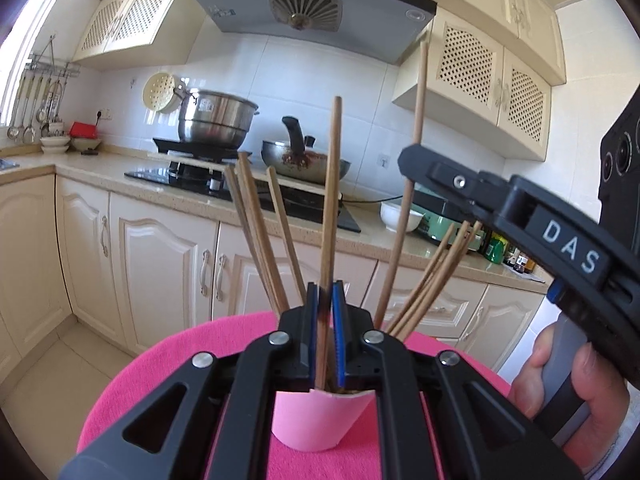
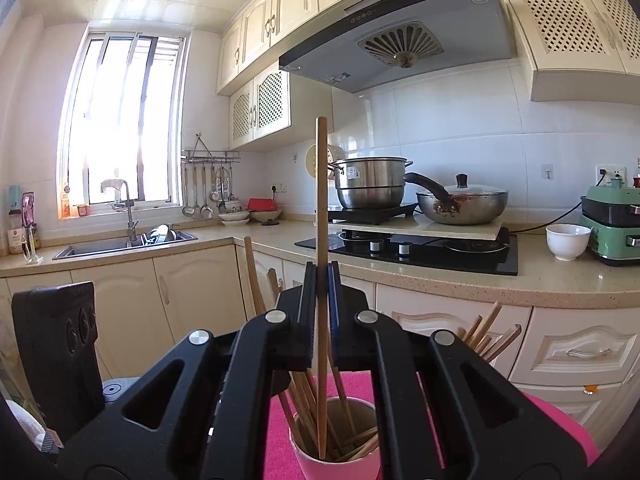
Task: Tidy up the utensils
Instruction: 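Open the left tool while the right tool opens, dropping chopsticks into the cup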
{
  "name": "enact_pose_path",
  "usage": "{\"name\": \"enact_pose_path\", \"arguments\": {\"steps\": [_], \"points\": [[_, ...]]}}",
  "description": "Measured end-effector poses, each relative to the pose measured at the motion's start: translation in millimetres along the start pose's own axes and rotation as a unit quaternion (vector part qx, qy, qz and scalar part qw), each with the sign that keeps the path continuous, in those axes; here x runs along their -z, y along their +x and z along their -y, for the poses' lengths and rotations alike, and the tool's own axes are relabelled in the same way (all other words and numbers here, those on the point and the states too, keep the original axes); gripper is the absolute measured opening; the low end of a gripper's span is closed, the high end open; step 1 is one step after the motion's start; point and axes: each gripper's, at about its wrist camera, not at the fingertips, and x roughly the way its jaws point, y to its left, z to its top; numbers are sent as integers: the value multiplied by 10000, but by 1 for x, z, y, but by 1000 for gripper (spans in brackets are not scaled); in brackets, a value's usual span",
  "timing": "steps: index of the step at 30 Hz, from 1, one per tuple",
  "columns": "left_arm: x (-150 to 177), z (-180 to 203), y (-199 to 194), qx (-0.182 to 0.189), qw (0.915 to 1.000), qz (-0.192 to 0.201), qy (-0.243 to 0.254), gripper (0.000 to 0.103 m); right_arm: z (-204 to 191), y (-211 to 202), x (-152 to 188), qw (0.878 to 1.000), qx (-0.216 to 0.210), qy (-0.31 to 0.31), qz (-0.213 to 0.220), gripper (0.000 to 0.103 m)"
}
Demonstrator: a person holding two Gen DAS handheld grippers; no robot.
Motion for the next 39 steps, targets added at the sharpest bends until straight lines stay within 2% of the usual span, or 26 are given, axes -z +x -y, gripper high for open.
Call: {"name": "enact_pose_path", "arguments": {"steps": [5,6,8,16,24,39], "points": [[2,2,-2,0,9999,-130,-105,10,-2,1,4,9998,24,-56,-167,7],[2,2,-3,-26,9998,-151,-117,18,-2,0,5,9998,45,-47,-196,7],[1,4,-6,-68,9998,-155,-127,25,-1,2,7,9995,68,-30,-292,7],[-9,4,-18,-286,9994,-169,-50,27,-5,2,14,9976,203,-39,-663,7],[-20,-7,-31,-833,9962,-227,152,30,-15,7,30,9927,378,-150,-1133,7],[-30,-24,-47,-991,9918,-744,324,31,-25,19,50,9803,639,-162,-1863,7]]}}
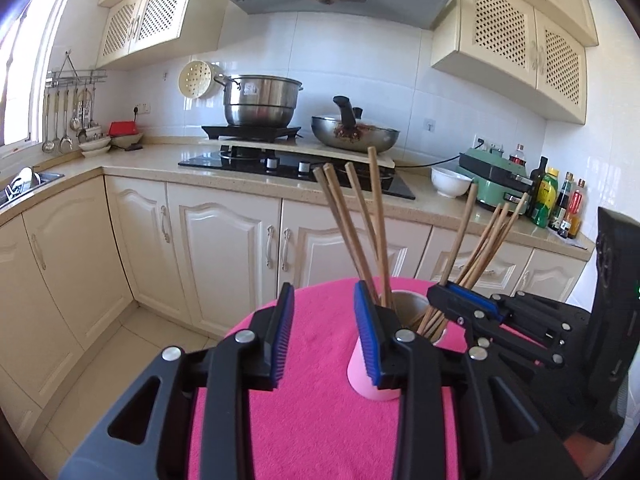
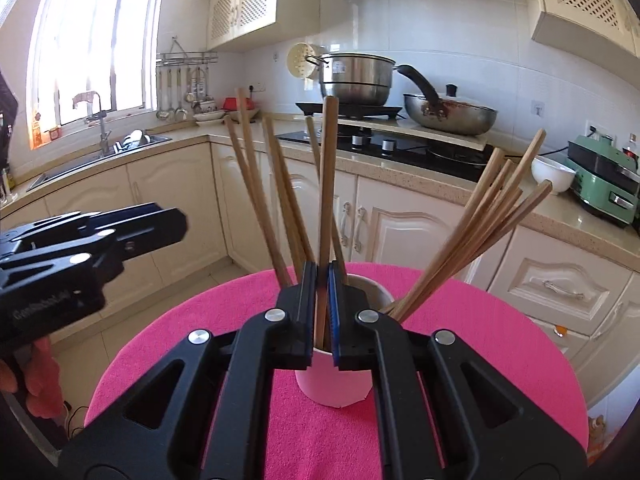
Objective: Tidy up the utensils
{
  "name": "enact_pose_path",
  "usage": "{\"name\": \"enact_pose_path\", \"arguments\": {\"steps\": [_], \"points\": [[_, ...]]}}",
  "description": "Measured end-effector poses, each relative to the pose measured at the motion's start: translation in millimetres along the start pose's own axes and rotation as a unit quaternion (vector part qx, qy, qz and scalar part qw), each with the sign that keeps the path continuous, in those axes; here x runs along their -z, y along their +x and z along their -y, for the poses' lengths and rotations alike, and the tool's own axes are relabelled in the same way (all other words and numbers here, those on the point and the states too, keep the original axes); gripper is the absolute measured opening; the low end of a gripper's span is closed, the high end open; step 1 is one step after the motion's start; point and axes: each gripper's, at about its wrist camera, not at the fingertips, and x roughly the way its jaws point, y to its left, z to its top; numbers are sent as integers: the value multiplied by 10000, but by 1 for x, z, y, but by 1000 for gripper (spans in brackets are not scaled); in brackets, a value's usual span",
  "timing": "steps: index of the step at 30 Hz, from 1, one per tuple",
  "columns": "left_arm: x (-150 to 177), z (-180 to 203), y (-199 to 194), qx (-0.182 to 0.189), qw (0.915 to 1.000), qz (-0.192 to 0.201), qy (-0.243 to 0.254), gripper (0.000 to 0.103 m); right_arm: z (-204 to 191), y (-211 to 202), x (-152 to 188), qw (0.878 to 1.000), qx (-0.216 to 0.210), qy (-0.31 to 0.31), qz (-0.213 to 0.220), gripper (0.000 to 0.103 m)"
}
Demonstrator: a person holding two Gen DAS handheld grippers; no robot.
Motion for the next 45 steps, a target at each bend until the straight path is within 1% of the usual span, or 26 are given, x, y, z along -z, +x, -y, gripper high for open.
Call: {"name": "enact_pose_path", "arguments": {"steps": [5,6,7,8,9,10,12,15,17,19,22,24,27,30,33,38,45], "points": [[-1,-8,-9,-48,9999,-58,-86,31,-12,-8,-3,9999,34,-99,-27,9],[-2,-9,-10,-49,9999,-72,-76,31,-13,-10,-3,9999,39,-103,-32,13],[-3,-10,-14,-62,10000,-52,-40,33,-15,-14,-4,9999,73,-101,-19,25],[-4,-10,-16,-62,10000,-32,-16,35,-16,-17,-5,9999,89,-89,16,34],[-6,-10,-19,-62,10000,-8,14,36,-15,-22,-6,9999,98,-61,92,57],[-8,-9,-22,-59,10000,3,36,37,-16,-29,-8,9998,74,-30,200,59],[-12,-8,-26,-47,10000,25,65,37,-18,-36,-12,9998,70,-54,163,59],[-19,-7,-36,-19,10000,58,67,40,-21,-51,-21,9995,140,-73,262,60],[-24,-5,-42,-9,9999,68,81,42,-23,-65,-28,9991,227,-92,359,64],[-31,-2,-51,10,9999,79,122,42,-25,-80,-36,9984,330,-106,455,67],[-42,3,-69,26,9998,137,170,46,-28,-102,-49,9973,530,-84,504,71],[-47,7,-79,61,9997,163,196,47,-30,-118,-55,9965,636,-40,537,72],[-54,13,-100,101,9993,229,277,51,-35,-145,-64,9945,832,4,633,76],[-60,18,-119,95,9991,215,342,53,-40,-170,-71,9927,994,100,672,79],[-64,24,-140,-79,9990,197,406,54,-47,-193,-76,9910,1130,154,707,82],[-68,32,-176,135,9988,291,377,55,-62,-230,-82,9886,1304,238,719,84],[-74,48,-227,190,9972,354,623,59,-81,-274,-88,9881,1404,158,613,87]]}}
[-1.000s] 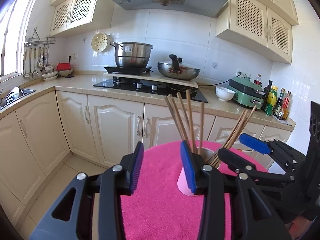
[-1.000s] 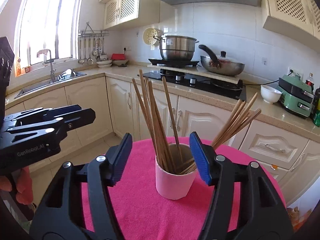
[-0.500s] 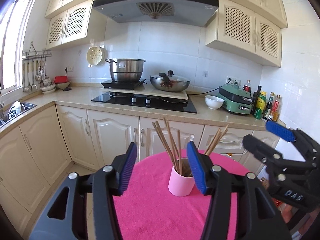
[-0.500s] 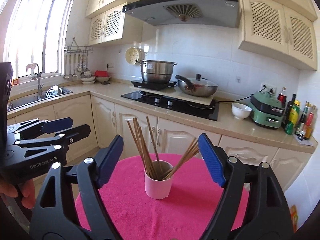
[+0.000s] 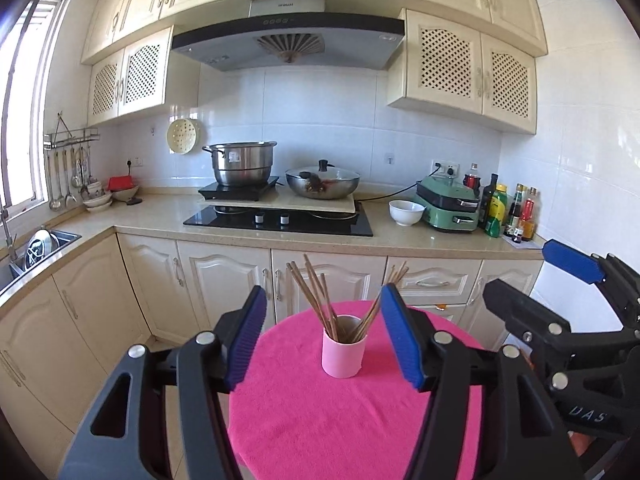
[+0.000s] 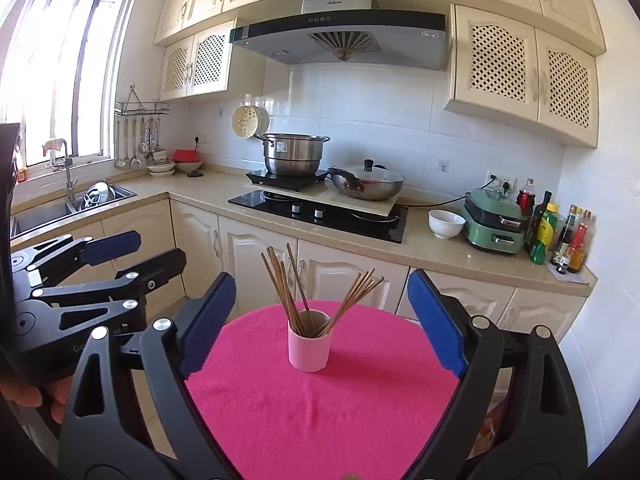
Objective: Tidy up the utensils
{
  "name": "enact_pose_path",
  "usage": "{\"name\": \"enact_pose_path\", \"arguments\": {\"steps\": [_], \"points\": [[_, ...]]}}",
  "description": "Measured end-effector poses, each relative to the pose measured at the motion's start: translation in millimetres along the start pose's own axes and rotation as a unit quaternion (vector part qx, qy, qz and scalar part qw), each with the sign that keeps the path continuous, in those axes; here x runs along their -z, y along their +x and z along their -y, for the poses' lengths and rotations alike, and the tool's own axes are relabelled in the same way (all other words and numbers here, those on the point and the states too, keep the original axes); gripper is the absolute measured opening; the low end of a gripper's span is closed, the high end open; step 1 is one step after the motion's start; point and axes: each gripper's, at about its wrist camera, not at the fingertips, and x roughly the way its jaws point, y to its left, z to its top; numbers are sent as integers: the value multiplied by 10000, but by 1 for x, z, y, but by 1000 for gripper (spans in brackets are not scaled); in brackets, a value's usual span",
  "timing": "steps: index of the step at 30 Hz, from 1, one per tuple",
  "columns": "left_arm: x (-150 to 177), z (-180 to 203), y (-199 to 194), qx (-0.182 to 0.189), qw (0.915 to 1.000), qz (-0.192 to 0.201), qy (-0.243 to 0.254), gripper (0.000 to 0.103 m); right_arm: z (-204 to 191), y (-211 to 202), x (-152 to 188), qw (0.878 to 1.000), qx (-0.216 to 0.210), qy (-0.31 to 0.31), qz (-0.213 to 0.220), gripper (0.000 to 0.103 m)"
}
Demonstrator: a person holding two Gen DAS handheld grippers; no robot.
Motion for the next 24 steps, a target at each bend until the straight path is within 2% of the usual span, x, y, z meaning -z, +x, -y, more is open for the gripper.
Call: {"name": "enact_pose_path", "arguments": {"steps": [7,11,15,20,24], "points": [[-15,14,-41,-38,9999,13,136,61,9,-35,-9,9998,81,103,-131,88],[-20,18,-68,-120,9998,160,-13,62,15,-55,-14,9996,103,185,-178,89],[-23,29,-96,-221,9994,262,45,64,19,-75,-16,9997,8,195,-136,89],[-21,52,-129,-524,9977,393,173,65,24,-105,-16,9994,-210,260,-17,90],[-18,71,-156,-665,9970,394,79,65,32,-131,-15,9991,-319,260,-74,90]]}}
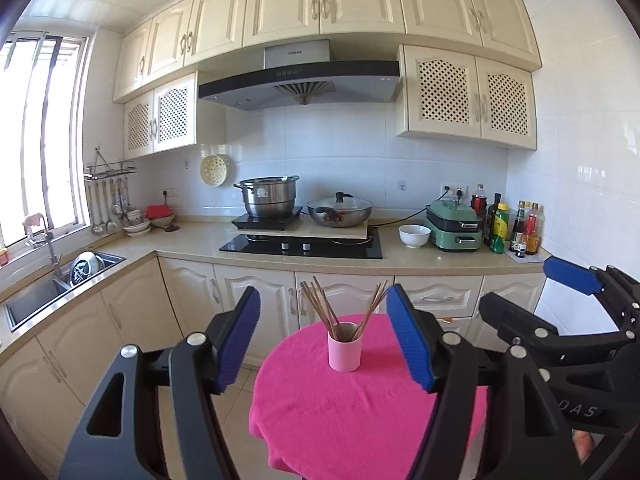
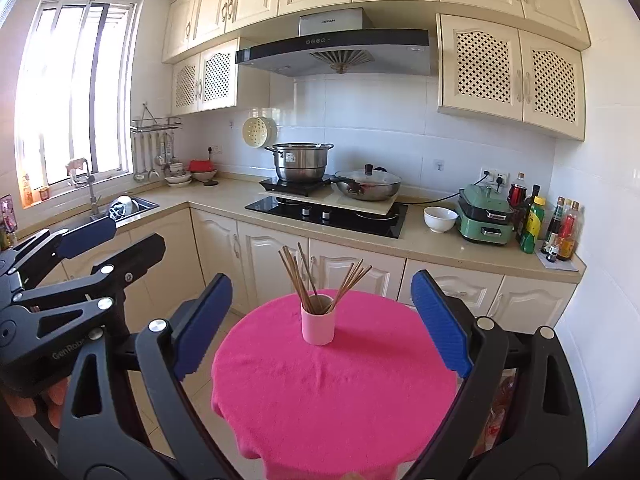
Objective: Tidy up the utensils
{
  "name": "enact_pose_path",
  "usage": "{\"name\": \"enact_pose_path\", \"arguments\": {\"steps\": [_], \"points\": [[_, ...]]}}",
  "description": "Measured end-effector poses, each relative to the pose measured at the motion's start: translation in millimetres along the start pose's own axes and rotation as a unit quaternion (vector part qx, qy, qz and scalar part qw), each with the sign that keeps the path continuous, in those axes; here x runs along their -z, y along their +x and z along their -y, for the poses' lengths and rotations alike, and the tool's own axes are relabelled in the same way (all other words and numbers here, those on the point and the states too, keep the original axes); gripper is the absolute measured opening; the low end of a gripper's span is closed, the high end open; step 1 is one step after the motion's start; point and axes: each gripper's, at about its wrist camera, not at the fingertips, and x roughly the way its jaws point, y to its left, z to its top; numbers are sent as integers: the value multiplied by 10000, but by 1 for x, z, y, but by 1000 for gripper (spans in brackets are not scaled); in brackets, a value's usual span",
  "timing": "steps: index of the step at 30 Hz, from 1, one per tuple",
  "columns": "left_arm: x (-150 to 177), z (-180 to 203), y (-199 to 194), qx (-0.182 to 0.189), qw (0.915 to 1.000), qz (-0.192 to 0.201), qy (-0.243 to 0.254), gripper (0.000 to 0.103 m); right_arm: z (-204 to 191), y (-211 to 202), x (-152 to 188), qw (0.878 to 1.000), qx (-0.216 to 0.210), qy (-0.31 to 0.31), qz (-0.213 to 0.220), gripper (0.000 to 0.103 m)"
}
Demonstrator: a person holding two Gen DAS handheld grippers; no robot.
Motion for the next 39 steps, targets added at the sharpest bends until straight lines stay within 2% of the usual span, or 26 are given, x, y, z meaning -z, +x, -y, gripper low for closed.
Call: {"name": "enact_pose_path", "arguments": {"steps": [7,16,24,39], "points": [[0,20,-48,-131,9998,130,-31,65,8,-47,2,10000,-42,-60,59,90],[-10,26,-88,-101,9992,383,112,66,5,-81,-4,9998,33,-30,208,90],[-17,14,-103,-27,9988,464,145,67,-8,-95,-9,9994,109,77,319,90],[-19,-1,-97,51,9988,457,166,67,-21,-94,-9,9993,212,79,301,91]]}}
